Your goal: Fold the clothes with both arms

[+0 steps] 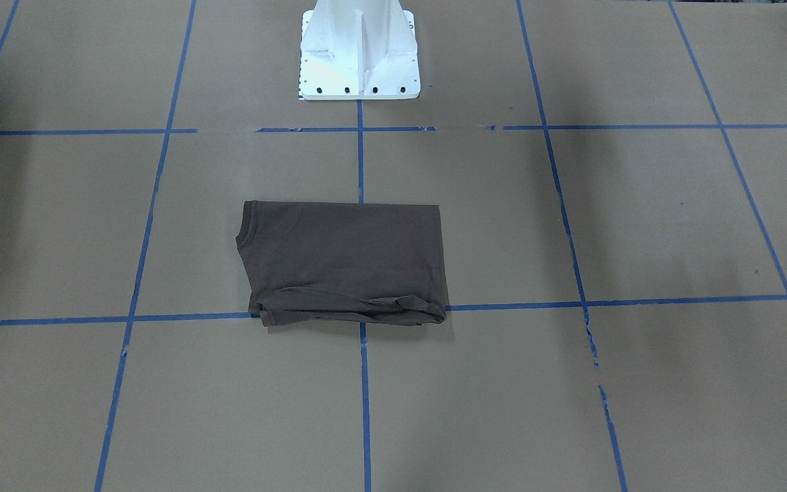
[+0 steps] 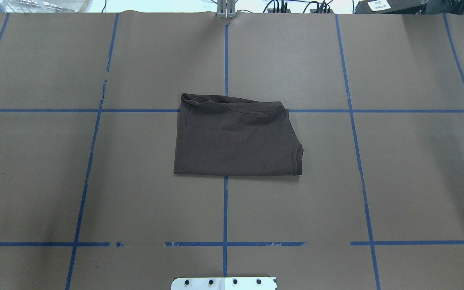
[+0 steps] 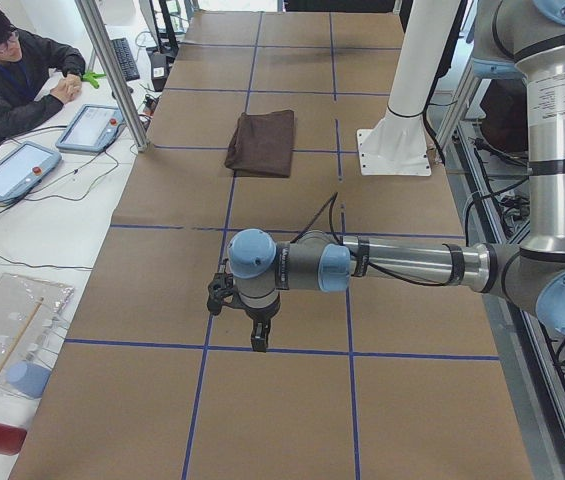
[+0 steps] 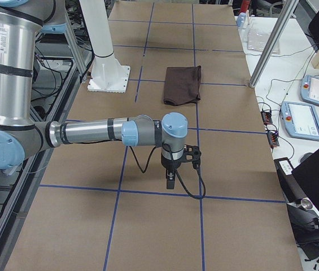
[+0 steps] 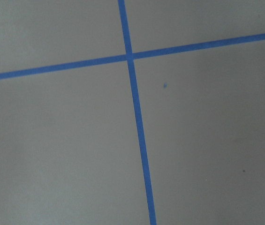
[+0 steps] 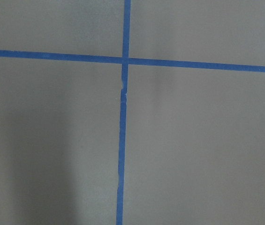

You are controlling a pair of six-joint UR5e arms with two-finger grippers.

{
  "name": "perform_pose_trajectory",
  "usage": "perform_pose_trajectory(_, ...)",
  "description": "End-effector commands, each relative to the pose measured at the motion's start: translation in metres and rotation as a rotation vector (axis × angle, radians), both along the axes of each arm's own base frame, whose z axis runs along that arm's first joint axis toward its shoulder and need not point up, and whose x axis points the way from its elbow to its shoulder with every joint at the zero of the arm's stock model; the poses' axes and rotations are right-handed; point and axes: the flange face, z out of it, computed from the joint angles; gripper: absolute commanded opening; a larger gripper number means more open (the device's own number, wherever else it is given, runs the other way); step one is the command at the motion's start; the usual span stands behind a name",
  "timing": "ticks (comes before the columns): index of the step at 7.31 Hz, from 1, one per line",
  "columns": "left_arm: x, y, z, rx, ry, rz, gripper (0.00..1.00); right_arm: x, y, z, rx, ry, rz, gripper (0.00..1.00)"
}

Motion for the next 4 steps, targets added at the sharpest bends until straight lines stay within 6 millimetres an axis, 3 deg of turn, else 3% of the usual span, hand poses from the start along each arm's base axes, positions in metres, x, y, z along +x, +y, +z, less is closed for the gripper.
perform_pose_trajectory(1,-0.0103,0.0047,-0.0004,0.002,0.009,-0.021,1.0,0.0,0.0011,0.0009,-0.003,-0.001,0.003,1.0)
perform_pose_trajectory(4,-0.0111,-0.0033,-0.009,0.011,-0.002,-0.031,1.0,-0.0001,0.001,-0.0007,0.0,-0.003,0.003,1.0)
